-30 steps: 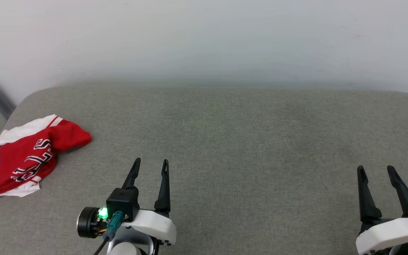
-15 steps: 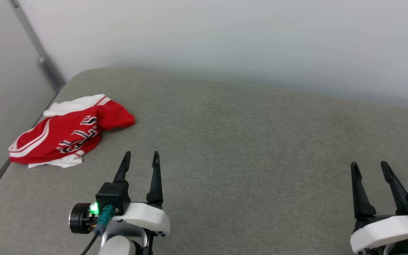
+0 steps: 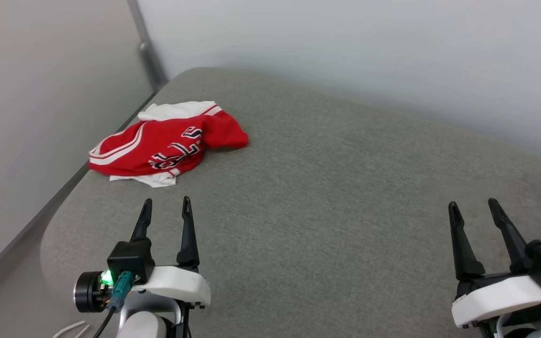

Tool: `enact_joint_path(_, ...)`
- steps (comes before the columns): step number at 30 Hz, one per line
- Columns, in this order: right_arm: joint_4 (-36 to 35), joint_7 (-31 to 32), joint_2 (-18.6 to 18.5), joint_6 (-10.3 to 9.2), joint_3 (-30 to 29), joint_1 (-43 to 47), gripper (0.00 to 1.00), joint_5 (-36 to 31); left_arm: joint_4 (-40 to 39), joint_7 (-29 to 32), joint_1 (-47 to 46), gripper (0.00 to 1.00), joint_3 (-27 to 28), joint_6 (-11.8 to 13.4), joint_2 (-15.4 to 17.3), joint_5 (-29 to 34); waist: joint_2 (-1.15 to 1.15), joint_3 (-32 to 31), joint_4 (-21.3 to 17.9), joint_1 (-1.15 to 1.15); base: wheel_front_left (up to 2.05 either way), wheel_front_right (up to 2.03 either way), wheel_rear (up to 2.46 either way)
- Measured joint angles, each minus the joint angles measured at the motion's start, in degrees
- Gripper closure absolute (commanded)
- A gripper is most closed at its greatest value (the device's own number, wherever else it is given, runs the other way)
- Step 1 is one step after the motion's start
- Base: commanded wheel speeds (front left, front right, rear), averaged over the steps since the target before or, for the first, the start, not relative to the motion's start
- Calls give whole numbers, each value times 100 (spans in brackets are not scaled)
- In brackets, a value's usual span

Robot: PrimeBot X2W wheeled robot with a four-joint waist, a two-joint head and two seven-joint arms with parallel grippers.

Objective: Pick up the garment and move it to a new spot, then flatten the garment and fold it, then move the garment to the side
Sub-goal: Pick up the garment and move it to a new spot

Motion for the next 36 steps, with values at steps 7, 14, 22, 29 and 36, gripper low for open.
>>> enact_joint_path(7, -13, 8, 1, 0, 68, -24, 0, -45, -30, 0, 44, 0, 105, -41, 0, 46, 0, 80, 266, 0, 0, 0, 0)
enact_joint_path(14, -138, 59, 0, 0, 118, -103, 0, -114, -2, 0, -114, 0, 266, -53, -1, 46, 0, 207, 179, 0, 0, 0, 0)
enact_joint_path(22, -458, 244, -7, 0, 155, -407, 0, -218, 474, 224, -1699, 0, 695, -186, 280, -249, 0, 737, -127, 0, 0, 0, 0)
enact_joint_path(29, -622, 235, -91, 0, 179, -738, 0, -197, 526, 1347, -3225, 0, 1024, -300, 967, -469, 0, 1477, -570, 1, 0, 0, 0)
enact_joint_path(36, -797, 107, -170, 0, 125, -1244, 0, -154, 829, 2984, -4073, 0, 1325, -441, 1805, -757, 0, 2313, -1073, 1, 0, 0, 0)
